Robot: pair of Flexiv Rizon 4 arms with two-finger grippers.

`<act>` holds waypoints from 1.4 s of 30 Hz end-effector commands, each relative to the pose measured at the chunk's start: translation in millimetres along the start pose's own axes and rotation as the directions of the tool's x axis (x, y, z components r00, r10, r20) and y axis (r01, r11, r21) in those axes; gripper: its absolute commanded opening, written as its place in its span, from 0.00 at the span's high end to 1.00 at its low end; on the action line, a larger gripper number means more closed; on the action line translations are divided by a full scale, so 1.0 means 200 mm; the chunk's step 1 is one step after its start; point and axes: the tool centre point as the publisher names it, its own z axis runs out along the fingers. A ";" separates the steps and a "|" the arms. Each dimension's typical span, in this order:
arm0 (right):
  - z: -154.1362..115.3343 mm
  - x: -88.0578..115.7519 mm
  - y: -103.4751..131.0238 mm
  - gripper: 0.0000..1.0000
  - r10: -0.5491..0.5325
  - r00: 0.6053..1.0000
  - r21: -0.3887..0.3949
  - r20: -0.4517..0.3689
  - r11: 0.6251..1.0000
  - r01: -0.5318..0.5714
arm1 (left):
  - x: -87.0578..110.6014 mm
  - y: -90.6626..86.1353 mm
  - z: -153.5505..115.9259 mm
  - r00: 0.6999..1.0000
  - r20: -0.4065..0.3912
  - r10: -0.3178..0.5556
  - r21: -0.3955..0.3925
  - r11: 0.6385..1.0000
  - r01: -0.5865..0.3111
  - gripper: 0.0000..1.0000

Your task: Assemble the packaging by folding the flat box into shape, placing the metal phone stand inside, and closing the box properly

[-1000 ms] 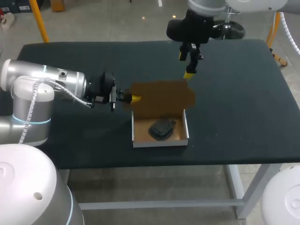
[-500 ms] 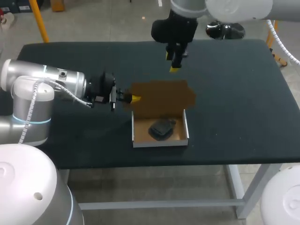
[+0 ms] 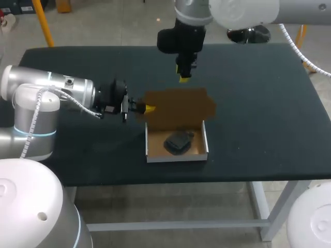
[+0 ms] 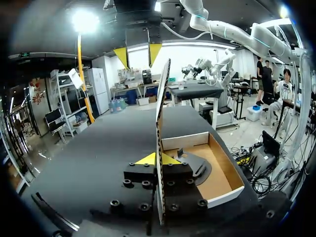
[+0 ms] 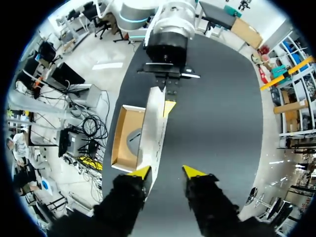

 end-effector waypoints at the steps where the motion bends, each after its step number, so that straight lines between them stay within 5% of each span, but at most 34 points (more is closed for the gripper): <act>1: 0.03 -0.01 0.02 0.58 -0.002 1.000 0.006 -0.012 1.000 0.002 | 0.00 0.01 0.01 1.000 0.000 0.001 0.001 1.000 -0.001 1.00; 42: 0.18 0.15 0.07 0.53 -0.008 0.999 0.057 -0.033 0.998 0.010 | 0.00 0.01 0.01 1.000 0.000 0.001 0.001 1.000 -0.001 1.00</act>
